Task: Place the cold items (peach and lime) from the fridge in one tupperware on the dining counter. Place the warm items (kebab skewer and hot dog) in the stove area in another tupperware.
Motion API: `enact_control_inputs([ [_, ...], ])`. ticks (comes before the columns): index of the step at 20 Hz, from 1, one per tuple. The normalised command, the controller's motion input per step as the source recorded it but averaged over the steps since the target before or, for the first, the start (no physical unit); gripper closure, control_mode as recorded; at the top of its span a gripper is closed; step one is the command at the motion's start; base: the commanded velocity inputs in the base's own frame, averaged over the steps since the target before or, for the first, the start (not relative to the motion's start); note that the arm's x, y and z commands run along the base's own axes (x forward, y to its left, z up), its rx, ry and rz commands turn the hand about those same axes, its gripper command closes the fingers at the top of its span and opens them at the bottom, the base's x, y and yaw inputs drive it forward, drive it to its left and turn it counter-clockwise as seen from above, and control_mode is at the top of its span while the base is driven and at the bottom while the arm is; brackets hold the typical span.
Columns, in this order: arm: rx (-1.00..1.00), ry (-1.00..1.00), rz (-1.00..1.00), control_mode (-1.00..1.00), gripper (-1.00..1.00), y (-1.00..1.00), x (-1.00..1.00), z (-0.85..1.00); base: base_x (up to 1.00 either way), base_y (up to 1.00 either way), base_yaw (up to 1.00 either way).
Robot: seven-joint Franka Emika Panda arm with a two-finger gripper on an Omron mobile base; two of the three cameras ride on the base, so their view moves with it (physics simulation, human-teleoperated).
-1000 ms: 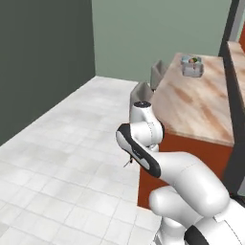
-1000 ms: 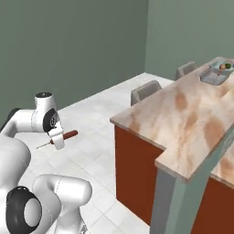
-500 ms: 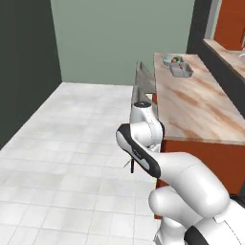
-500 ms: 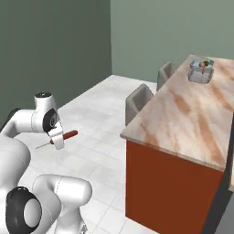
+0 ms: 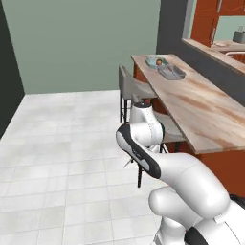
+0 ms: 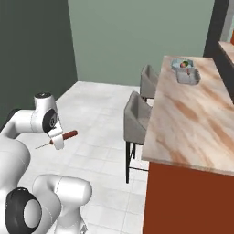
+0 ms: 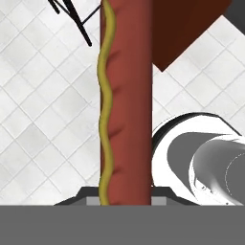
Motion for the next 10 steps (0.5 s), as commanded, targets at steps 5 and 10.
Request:
enact_control_inputs([
  [5, 0.0, 0.0, 0.0, 1.0, 1.0, 0.0, 0.0, 0.0, 0.86, 0.92, -0.47],
  [10, 0.0, 0.0, 0.0, 1.0, 1.0, 0.0, 0.0, 0.0, 0.87, 0.89, -0.49],
])
